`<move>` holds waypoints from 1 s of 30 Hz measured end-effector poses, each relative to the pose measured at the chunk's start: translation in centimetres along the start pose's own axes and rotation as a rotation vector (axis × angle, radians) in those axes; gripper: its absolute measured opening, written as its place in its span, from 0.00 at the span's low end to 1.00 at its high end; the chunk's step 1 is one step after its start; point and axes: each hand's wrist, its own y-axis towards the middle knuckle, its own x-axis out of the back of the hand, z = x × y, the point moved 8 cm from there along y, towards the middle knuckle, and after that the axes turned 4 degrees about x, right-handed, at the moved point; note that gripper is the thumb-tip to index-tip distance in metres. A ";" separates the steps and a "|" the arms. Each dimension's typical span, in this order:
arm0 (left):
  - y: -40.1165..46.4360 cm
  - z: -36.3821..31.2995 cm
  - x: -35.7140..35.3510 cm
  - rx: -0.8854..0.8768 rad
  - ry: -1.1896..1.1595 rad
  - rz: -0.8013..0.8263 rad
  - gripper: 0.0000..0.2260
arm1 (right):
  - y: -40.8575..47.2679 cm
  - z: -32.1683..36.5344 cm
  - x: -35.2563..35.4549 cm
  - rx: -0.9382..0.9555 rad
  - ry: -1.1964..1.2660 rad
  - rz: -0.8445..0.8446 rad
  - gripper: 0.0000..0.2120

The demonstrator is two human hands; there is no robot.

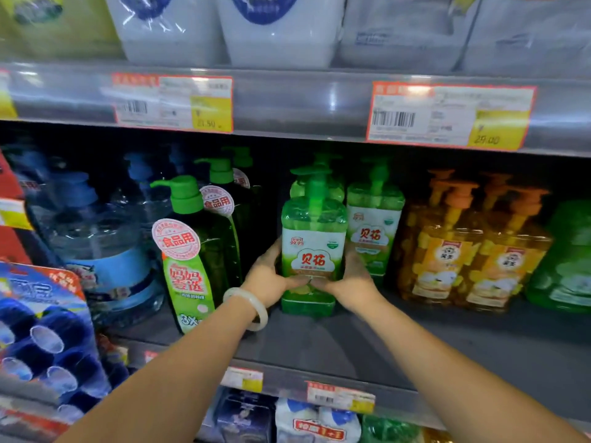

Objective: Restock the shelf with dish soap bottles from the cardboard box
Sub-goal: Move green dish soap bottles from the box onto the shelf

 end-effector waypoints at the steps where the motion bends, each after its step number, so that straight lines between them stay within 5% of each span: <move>1: 0.1 0.6 -0.1 0.006 0.007 -0.018 0.36 | 0.1 -0.3 0.0 -0.013 -0.016 -0.001 0.40; 30: 1.6 3.2 -1.7 0.098 -0.080 -0.014 0.35 | 1.5 -2.1 -0.8 -0.105 -0.094 -0.008 0.40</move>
